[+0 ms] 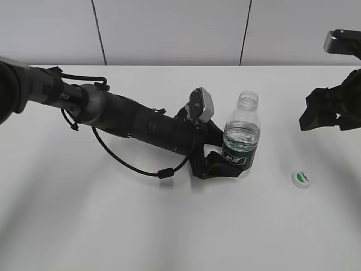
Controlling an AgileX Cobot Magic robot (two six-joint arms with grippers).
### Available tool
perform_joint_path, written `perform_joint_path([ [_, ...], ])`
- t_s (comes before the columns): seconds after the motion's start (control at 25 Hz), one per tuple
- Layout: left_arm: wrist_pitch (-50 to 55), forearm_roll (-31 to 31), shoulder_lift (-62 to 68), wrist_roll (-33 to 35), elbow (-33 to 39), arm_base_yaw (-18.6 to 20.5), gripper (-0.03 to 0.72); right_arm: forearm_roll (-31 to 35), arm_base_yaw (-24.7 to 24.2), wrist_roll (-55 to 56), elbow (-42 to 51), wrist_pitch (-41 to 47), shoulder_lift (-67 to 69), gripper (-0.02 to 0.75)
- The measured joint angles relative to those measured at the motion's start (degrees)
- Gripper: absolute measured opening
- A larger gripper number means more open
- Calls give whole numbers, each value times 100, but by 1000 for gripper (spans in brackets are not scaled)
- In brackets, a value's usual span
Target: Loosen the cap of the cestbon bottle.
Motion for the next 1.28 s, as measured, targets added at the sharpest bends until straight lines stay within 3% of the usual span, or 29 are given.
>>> perform_joint_path([
  [0.44,-222,1601,-379,-990,0,225,686,2,0,0,0,128,-313,591],
  [0.76,-681,2703,-786,-1847,0,289,678,2,0,-97,0,761,-907,590],
  [1.04,-951,4179,-1162,-3321,0,295,669,36,0,-259,0,1488,-1674,590],
  [1.28,-1114,5436,-1558,-4979,5,295,661,42,0,-286,73,1899,-2467,590],
])
